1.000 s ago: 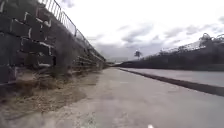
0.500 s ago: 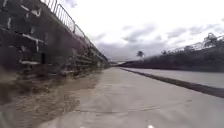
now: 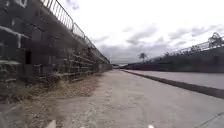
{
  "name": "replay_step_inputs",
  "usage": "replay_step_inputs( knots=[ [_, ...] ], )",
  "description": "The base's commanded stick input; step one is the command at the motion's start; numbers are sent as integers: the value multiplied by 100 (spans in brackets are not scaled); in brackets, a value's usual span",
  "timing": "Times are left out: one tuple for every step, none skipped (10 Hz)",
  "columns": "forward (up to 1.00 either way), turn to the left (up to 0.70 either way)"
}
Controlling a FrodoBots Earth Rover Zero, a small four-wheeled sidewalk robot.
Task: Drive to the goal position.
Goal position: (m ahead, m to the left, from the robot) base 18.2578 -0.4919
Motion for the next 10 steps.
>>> replay_step_inputs(
  knots=[
    [100, 0],
    [100, 0],
    [100, 0],
    [100, 0],
    [100, 0],
    [100, 0],
    [100, 0],
    [100, 0],
    [100, 0],
    [100, 0]
  ],
)
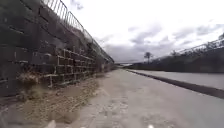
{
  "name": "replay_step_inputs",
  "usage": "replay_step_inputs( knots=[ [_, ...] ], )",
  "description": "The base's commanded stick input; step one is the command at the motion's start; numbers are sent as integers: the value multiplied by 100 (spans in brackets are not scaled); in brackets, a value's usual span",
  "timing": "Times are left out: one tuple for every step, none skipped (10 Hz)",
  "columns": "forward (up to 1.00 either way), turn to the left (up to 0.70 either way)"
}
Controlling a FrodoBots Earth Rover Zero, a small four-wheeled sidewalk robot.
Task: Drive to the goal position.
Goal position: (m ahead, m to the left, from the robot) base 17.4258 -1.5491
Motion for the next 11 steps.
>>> replay_step_inputs(
  knots=[
    [100, 0],
    [100, 0],
    [100, 0],
    [100, 0],
    [100, 0],
    [100, 0],
    [100, 0],
    [100, 0],
    [100, -27],
    [100, -27],
    [100, -27]
  ],
)
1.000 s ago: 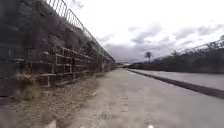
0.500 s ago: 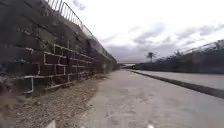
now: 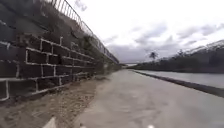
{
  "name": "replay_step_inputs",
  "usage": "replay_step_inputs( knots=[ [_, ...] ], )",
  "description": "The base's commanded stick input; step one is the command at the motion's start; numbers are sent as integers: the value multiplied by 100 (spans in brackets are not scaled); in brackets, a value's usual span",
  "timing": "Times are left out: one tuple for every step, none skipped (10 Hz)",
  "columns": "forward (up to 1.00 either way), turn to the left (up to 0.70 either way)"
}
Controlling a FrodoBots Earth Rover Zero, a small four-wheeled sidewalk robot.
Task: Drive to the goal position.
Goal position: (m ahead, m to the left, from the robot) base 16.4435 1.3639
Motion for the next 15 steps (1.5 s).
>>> replay_step_inputs(
  knots=[
    [100, -27],
    [100, -27],
    [100, 0],
    [100, 0],
    [100, 0],
    [100, 0],
    [100, 0],
    [100, 0],
    [100, 0],
    [100, 0],
    [100, 0],
    [100, 0],
    [100, 0],
    [100, 0],
    [100, 0]
  ],
)
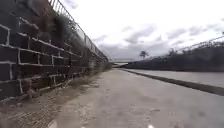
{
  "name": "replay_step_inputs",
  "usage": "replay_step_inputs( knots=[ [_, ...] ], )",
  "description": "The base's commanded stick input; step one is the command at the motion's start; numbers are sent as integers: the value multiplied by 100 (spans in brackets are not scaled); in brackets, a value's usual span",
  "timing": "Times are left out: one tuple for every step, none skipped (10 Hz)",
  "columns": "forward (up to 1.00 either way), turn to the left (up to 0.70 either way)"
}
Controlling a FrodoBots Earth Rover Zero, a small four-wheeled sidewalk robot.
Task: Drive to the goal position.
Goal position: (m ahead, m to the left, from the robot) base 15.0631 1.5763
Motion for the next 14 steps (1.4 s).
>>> replay_step_inputs(
  knots=[
    [100, 0],
    [100, 0],
    [100, 0],
    [100, 0],
    [100, 0],
    [100, 0],
    [100, 0],
    [100, 0],
    [100, 0],
    [100, 0],
    [100, 0],
    [100, 0],
    [100, 0],
    [100, 0]
  ],
)
